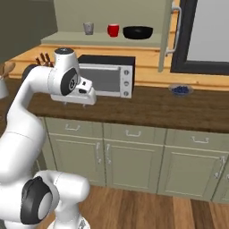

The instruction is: Gather all objects into one cabinet and sort the glasses and bowls to opposite sides.

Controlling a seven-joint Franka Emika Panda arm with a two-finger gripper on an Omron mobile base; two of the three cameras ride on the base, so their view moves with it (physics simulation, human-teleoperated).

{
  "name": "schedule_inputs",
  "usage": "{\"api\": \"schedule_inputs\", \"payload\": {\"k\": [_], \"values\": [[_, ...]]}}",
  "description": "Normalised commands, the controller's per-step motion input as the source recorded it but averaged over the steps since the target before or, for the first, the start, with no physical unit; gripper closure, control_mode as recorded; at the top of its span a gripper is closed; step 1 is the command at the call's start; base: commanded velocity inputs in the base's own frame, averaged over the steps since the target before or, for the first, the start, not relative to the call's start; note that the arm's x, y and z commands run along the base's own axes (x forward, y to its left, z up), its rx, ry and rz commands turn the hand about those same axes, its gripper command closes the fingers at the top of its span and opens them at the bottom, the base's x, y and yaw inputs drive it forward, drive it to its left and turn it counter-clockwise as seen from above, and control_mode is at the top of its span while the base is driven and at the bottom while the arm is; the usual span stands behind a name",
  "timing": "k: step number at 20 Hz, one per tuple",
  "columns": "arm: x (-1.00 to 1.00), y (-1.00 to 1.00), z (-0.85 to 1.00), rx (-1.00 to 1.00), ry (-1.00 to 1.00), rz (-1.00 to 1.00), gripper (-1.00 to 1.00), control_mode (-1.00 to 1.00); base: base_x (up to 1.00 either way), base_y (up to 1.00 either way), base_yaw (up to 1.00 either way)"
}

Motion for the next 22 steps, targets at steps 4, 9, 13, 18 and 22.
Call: {"api": "schedule_inputs", "payload": {"k": [4, 9, 13, 18, 22], "values": [[0.00, 0.00, 0.00, 0.00, 0.00, 0.00, -1.00, 1.00, 0.00, -0.38, -0.48], [0.00, 0.00, 0.00, 0.00, 0.00, 0.00, -1.00, 1.00, 0.00, -0.38, -0.58], [0.00, 0.00, 0.00, 0.00, 0.00, 0.00, -1.00, 1.00, 0.00, -0.36, -0.60], [0.00, 0.00, 0.00, 0.00, 0.00, 0.00, -1.00, 1.00, 0.00, -0.45, -0.60], [0.00, 0.00, 0.00, 0.00, 0.00, 0.00, -1.00, 1.00, 0.00, -0.54, -0.59]]}}
